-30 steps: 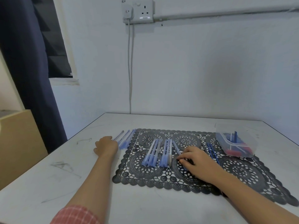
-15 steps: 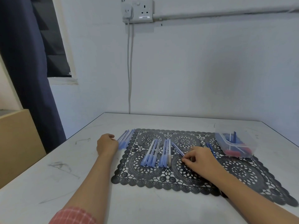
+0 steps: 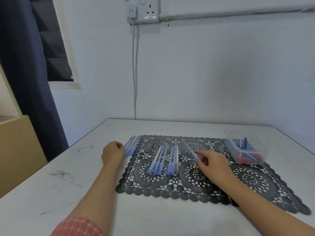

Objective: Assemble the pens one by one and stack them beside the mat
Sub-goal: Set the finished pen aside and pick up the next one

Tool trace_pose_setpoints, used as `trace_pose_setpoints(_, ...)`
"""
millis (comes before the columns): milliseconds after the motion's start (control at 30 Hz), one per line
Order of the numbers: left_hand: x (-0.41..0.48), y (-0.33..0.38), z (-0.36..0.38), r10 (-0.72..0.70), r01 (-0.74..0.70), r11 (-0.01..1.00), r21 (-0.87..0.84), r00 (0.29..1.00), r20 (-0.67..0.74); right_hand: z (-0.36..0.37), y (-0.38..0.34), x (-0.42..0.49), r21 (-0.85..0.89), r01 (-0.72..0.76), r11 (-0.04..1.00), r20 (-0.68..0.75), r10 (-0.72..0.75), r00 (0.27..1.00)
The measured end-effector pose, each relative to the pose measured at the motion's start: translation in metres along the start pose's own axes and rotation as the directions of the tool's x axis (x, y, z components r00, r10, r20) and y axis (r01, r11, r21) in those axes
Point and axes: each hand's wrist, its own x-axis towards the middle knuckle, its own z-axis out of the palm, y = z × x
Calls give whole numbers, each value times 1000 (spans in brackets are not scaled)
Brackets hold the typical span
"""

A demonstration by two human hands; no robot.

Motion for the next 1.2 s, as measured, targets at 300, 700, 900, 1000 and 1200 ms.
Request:
trace_pose_setpoints(300, -2, 12, -3, 90, -88, 996, 31, 994, -60, -4, -6, -3, 238, 44, 970, -148, -8, 989)
trace_pose_setpoints(700, -84, 81, 13, 756, -744, 655, -133, 642, 131, -5, -13, -6, 530, 146, 835, -246, -14, 969)
trace_pose_setpoints(900, -99, 88, 15, 844, -829, 528, -184, 487, 227, -6, -18, -9, 700, 176, 692, -263, 21, 964)
trace_pose_setpoints(1000, -99, 88, 18, 879, -863, 468, -189, 433, 202, -6, -18, -9, 746, 160, 647, -228, 22, 973)
trace_pose_setpoints(1200, -100, 89, 21, 883, -870, 461, -177, 431, 184, -1, -16, -7, 812, 117, 571, -130, -18, 991)
